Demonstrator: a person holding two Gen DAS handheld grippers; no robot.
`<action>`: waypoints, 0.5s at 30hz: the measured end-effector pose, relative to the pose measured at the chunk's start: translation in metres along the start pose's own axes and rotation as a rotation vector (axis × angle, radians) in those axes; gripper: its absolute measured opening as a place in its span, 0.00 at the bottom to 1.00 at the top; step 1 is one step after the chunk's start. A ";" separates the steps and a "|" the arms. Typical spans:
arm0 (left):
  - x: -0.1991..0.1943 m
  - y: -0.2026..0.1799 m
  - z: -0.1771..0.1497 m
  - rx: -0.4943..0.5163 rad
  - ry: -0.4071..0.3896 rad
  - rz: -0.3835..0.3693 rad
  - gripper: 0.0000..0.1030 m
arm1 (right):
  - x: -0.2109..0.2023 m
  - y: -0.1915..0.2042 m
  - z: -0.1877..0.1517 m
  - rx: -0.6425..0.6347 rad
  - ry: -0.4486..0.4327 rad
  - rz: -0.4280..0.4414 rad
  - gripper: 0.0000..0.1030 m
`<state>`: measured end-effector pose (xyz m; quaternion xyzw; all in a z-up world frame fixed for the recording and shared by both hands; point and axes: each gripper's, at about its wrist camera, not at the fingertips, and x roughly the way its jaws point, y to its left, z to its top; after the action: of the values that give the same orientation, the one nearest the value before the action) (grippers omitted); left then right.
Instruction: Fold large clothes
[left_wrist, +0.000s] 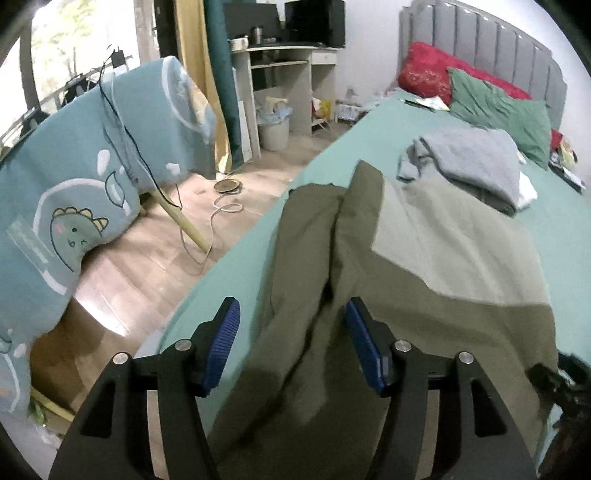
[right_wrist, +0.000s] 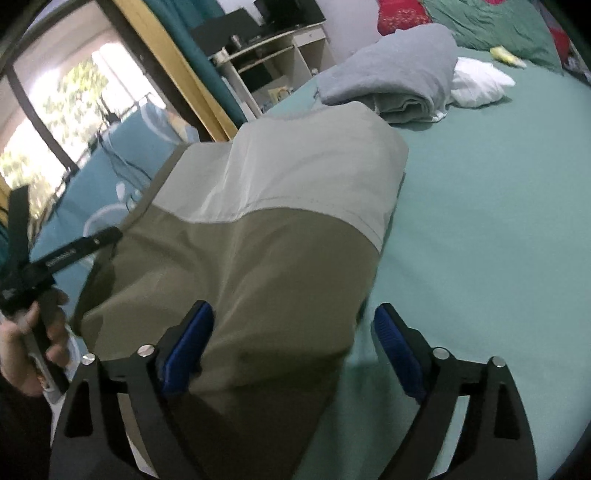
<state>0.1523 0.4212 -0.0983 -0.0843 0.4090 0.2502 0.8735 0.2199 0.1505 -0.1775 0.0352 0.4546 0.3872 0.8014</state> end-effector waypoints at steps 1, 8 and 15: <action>-0.005 -0.001 -0.001 0.006 0.001 -0.005 0.61 | -0.001 0.000 -0.003 -0.015 0.017 -0.008 0.90; -0.063 -0.027 -0.031 0.077 -0.035 -0.047 0.61 | -0.018 -0.002 -0.018 -0.015 0.082 0.019 0.93; -0.104 -0.060 -0.066 0.115 0.001 -0.124 0.61 | -0.046 -0.012 -0.049 -0.009 0.119 -0.005 0.93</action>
<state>0.0823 0.3081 -0.0661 -0.0593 0.4171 0.1715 0.8905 0.1762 0.0972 -0.1788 0.0072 0.4998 0.3888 0.7740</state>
